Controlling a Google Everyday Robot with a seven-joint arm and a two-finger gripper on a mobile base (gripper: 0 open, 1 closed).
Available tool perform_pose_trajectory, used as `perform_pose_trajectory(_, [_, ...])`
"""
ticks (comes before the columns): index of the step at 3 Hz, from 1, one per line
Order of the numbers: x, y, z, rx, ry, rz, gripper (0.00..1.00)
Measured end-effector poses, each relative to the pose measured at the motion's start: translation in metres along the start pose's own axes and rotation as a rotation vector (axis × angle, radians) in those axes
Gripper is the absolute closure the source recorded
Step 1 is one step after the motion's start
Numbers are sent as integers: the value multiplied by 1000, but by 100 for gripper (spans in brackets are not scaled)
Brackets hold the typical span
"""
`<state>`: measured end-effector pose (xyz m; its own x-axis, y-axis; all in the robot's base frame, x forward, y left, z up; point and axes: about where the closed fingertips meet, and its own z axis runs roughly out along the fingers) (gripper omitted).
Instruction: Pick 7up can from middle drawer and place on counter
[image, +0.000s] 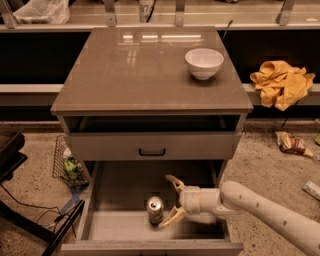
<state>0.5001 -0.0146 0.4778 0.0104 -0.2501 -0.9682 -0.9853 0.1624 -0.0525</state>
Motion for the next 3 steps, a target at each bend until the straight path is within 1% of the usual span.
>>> perform_pose_trajectory(1, [11, 2, 18, -27, 2, -10, 0])
perform_pose_trajectory(2, [29, 6, 29, -48, 12, -7, 22])
perform_pose_trajectory(3, [39, 11, 37, -64, 9, -7, 45])
